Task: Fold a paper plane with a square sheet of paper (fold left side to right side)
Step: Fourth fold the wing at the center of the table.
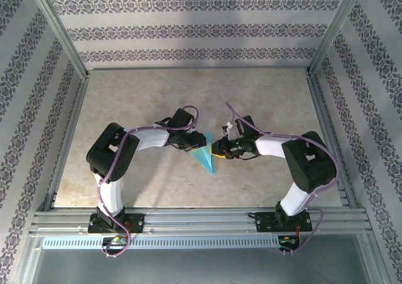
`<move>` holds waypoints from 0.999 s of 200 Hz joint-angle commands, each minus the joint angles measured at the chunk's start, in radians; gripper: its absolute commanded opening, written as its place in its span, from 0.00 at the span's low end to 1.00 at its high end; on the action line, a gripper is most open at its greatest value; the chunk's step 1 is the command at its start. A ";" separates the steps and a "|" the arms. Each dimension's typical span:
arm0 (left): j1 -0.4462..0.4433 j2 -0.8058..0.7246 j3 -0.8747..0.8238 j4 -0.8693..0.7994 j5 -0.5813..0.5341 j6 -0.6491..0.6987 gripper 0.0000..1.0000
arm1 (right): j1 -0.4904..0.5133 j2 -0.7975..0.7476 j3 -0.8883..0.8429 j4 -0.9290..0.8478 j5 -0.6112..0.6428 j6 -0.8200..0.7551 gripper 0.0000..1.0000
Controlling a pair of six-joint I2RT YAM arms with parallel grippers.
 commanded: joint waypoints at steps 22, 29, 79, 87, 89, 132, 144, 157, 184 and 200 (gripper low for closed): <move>-0.015 0.025 0.006 -0.054 -0.030 0.013 0.40 | 0.022 0.035 0.025 0.053 -0.018 0.030 0.26; -0.015 0.025 0.006 -0.057 -0.031 0.013 0.40 | 0.022 0.035 0.024 0.053 -0.015 0.030 0.24; -0.015 0.025 0.006 -0.057 -0.033 0.014 0.40 | 0.016 0.027 0.015 0.031 0.021 0.013 0.13; -0.015 0.024 0.006 -0.057 -0.032 0.013 0.40 | 0.016 0.029 0.017 0.025 0.026 0.008 0.12; -0.015 0.025 0.006 -0.057 -0.031 0.013 0.40 | 0.016 0.029 0.017 0.023 0.028 0.008 0.11; -0.016 0.024 0.006 -0.058 -0.032 0.014 0.40 | 0.016 0.035 0.020 0.010 0.060 -0.013 0.05; -0.015 0.024 0.006 -0.059 -0.033 0.014 0.40 | 0.016 0.036 0.023 0.000 0.072 -0.019 0.03; -0.016 0.024 0.008 -0.059 -0.034 0.014 0.40 | 0.016 0.038 0.023 -0.003 0.082 -0.023 0.02; -0.015 0.025 0.008 -0.059 -0.034 0.014 0.40 | 0.017 0.049 0.027 -0.001 0.087 -0.023 0.02; -0.016 0.025 0.008 -0.059 -0.033 0.014 0.40 | 0.019 0.055 0.028 0.001 0.092 -0.025 0.01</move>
